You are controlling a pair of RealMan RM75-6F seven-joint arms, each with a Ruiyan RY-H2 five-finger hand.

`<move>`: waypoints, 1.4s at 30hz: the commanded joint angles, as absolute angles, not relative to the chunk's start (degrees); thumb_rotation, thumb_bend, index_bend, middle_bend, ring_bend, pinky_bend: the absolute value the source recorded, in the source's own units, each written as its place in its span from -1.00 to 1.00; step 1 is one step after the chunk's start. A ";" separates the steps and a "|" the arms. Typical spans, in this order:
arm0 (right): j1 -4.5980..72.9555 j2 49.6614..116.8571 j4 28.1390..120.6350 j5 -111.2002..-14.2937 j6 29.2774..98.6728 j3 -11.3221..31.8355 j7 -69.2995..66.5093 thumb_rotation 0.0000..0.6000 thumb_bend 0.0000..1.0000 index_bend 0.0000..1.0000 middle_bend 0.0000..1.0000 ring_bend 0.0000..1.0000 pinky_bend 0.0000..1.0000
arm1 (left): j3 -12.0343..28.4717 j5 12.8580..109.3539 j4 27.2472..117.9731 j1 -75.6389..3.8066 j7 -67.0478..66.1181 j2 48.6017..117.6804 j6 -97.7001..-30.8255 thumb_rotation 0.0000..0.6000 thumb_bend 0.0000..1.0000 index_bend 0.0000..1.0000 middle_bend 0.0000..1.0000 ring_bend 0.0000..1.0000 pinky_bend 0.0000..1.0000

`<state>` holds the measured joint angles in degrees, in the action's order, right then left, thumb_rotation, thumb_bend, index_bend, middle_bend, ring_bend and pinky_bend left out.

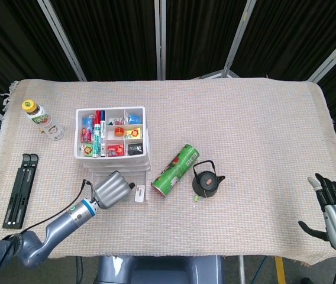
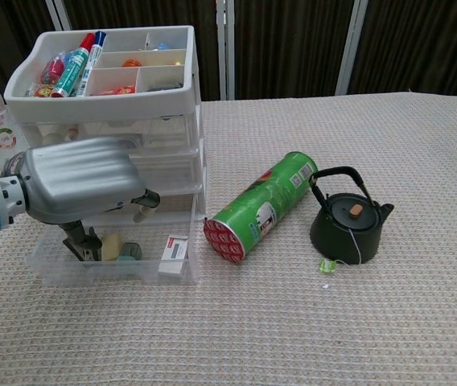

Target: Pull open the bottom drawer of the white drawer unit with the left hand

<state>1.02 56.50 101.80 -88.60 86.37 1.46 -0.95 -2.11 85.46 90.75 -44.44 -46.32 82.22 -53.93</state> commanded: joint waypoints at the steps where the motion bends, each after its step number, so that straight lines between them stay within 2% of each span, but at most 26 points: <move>1: 1.04 56.50 101.77 -88.62 86.33 1.45 -1.08 1.00 -0.87 -1.00 -1.00 -1.00 -1.00 | -2.48 87.07 89.84 -45.31 -47.36 82.21 -53.14 1.00 -0.84 -0.06 0.90 0.88 0.55; 20: 1.08 56.63 101.79 -88.77 86.38 1.46 -1.32 1.00 -0.87 -1.00 -1.00 -1.00 -1.00 | -3.92 91.17 86.52 -46.20 -45.69 82.85 -51.19 1.00 -0.84 -0.03 0.90 0.88 0.55; 42: 1.25 56.28 102.00 -88.69 85.84 1.31 -2.31 1.00 -0.87 -1.00 -1.00 -1.00 -1.00 | -2.66 87.72 83.97 -46.39 -51.16 86.60 -48.14 1.00 -0.84 -0.14 0.90 0.88 0.55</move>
